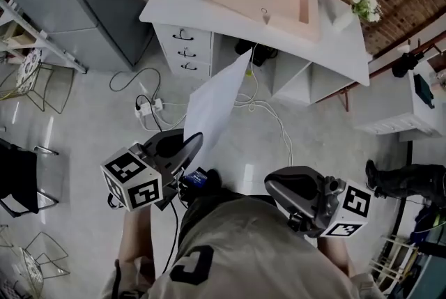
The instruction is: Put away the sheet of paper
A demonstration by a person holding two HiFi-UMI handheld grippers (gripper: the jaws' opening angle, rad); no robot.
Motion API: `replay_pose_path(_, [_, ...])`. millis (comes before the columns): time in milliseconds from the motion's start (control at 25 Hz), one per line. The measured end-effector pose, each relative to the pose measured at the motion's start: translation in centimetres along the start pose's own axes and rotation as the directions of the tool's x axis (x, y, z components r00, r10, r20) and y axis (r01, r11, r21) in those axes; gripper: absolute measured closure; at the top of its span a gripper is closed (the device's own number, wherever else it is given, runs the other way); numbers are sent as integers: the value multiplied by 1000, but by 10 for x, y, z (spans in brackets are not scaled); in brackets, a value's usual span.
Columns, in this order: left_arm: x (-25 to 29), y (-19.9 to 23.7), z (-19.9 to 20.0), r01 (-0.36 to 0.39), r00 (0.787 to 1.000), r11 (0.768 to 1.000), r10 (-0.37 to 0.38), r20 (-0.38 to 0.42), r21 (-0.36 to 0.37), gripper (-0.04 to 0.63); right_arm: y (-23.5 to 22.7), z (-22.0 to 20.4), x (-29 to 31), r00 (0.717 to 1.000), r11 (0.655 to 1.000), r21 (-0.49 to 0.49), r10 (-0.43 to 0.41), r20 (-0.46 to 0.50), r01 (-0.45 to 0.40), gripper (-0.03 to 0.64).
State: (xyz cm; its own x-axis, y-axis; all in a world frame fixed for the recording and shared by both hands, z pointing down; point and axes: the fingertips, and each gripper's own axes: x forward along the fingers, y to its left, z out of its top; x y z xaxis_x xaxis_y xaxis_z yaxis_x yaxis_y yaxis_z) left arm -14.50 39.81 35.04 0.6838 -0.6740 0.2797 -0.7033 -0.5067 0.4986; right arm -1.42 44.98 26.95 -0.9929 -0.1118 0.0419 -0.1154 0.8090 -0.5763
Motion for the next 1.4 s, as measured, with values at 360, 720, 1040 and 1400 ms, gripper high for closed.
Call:
replay_pose_path(360, [2,11,4,-9,1000,1000,9,24,-17,581,-16,4,18,999,999,31,17,-42,-16,594])
replay_pose_path(720, [-13,15,17,-131,988,991,133,79,-28,580,-34,13,42,982,984,50,172,-76,-168,594])
replay_pose_path(1040, [28,12,56,-193,972,980,197,127,-48,581,-71,62,27,959,963,-7,268,-88,-269,594])
replay_pose_path(1400, [119,7,95,-214,972,977,212,99,8,581,-136,110,-45,968,969,-2,248,26,-248,594])
